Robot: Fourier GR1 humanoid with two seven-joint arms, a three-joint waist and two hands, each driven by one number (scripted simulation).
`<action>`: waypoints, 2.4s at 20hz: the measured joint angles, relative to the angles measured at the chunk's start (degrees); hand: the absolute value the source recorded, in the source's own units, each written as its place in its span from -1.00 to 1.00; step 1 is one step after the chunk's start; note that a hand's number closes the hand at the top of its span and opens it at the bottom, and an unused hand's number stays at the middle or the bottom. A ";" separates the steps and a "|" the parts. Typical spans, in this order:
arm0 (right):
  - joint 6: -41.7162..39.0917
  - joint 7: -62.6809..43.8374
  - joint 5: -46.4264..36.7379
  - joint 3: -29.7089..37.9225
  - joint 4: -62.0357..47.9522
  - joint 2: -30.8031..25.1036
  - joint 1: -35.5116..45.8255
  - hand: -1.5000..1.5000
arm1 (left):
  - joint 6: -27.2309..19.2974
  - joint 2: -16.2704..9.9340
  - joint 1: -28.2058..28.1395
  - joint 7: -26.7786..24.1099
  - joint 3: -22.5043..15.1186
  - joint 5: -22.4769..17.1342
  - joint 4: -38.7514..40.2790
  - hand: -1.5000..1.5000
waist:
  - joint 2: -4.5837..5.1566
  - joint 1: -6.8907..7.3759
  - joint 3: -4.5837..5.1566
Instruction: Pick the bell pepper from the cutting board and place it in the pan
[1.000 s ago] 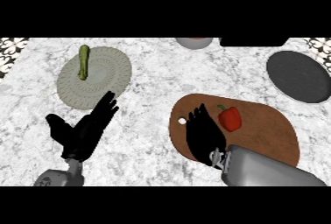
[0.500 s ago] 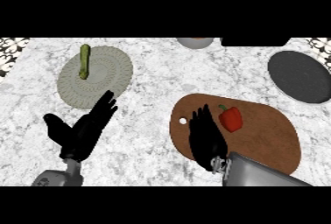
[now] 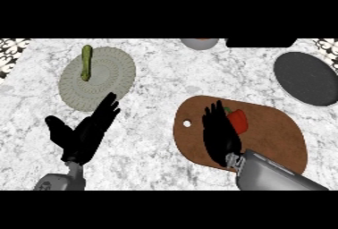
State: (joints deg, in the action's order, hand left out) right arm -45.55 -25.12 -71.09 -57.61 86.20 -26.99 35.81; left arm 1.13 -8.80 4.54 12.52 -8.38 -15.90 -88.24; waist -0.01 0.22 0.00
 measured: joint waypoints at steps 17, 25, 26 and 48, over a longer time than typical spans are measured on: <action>18.83 15.70 -11.12 6.15 -10.47 -0.75 -0.95 1.00 | 0.70 1.56 -0.90 0.45 1.09 2.01 -0.65 0.00 | -0.21 -0.16 0.08; 28.55 13.31 8.15 26.72 -3.78 2.34 -16.27 1.00 | 0.07 1.01 -3.06 -0.33 2.74 1.64 -1.62 0.00 | -1.09 -3.30 0.16; 29.81 13.38 9.76 28.63 -2.00 1.82 -18.34 1.00 | -0.09 1.18 -3.01 0.00 2.46 1.78 -1.84 0.00 | -1.10 -3.26 0.16; 44.74 20.18 44.72 62.80 16.49 3.55 -32.71 1.00 | 1.39 2.11 0.16 0.72 2.24 2.46 0.28 0.00 | 0.01 -0.57 -0.02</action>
State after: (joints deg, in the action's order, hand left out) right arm -0.81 -4.94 -26.37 5.19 102.68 -23.44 3.10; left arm 2.52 -6.69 4.70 13.24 -6.14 -13.45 -87.96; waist -0.01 -0.34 -0.02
